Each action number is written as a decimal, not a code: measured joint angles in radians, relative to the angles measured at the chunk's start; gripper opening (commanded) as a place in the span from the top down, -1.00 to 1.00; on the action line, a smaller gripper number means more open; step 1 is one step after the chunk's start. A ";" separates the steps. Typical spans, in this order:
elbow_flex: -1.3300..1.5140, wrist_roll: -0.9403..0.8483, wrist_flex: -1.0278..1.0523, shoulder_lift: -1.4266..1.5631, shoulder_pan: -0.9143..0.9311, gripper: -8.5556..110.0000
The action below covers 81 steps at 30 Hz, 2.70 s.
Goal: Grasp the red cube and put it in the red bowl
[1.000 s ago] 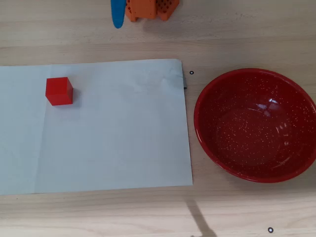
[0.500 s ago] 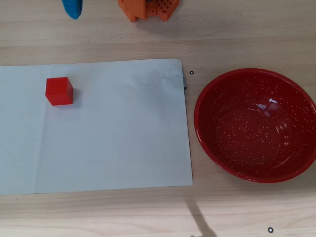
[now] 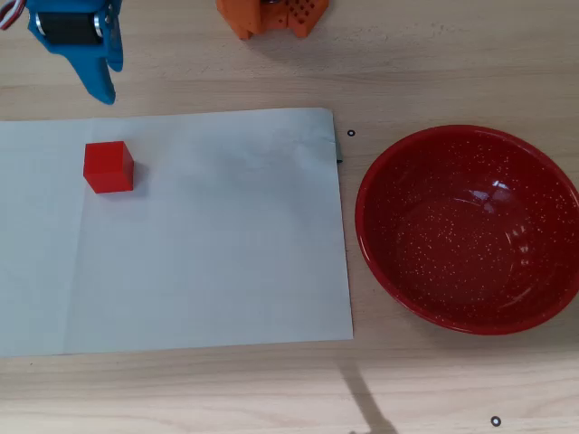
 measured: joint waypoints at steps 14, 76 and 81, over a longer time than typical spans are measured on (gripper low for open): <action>-0.100 0.081 -0.110 -0.199 -0.038 0.20; 0.026 0.095 -0.380 -0.403 -0.005 0.77; -0.003 0.086 -0.328 -0.405 -0.006 0.85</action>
